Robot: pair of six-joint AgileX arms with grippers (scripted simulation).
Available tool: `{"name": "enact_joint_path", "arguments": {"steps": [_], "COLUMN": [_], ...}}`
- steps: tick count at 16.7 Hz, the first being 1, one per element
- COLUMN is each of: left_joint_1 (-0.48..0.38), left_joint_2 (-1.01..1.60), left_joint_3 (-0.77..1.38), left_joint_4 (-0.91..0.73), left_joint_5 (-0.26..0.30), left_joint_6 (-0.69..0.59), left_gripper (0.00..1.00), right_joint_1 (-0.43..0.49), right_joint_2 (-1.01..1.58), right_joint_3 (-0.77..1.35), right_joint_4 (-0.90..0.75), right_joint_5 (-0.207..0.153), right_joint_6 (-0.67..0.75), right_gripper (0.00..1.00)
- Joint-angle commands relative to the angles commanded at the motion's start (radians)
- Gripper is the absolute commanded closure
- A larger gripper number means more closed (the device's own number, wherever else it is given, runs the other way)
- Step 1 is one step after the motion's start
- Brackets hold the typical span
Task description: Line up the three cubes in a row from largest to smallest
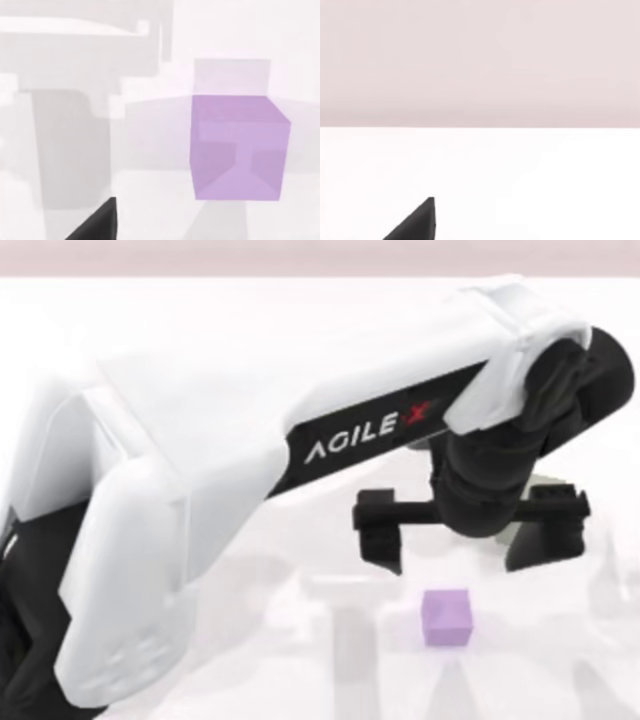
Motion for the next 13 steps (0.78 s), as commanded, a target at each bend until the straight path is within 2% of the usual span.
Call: {"name": "enact_joint_path", "arguments": {"steps": [3,6,9,13], "left_joint_1": [-0.005,0.027,0.108,0.269], "left_joint_2": [0.003,-0.057,-0.210,-0.554], "left_joint_3": [-0.002,-0.060,-0.204,-0.511], "left_joint_4": [0.003,0.041,0.133,0.318], "left_joint_5": [0.000,-0.003,-0.008,-0.013], "left_joint_6": [0.000,0.011,0.042,0.122], "left_gripper": [0.00,0.00,0.00,0.00], "right_joint_1": [0.000,0.013,0.039,0.087], "right_joint_2": [0.000,0.051,0.176,0.467], "right_joint_3": [0.000,0.051,0.173,0.420], "right_joint_4": [0.000,-0.038,-0.122,-0.295], "right_joint_5": [0.000,-0.002,-0.003,-0.001], "right_joint_6": [0.000,-0.032,-0.105,-0.249], "right_gripper": [0.00,0.00,0.00,0.00]}}
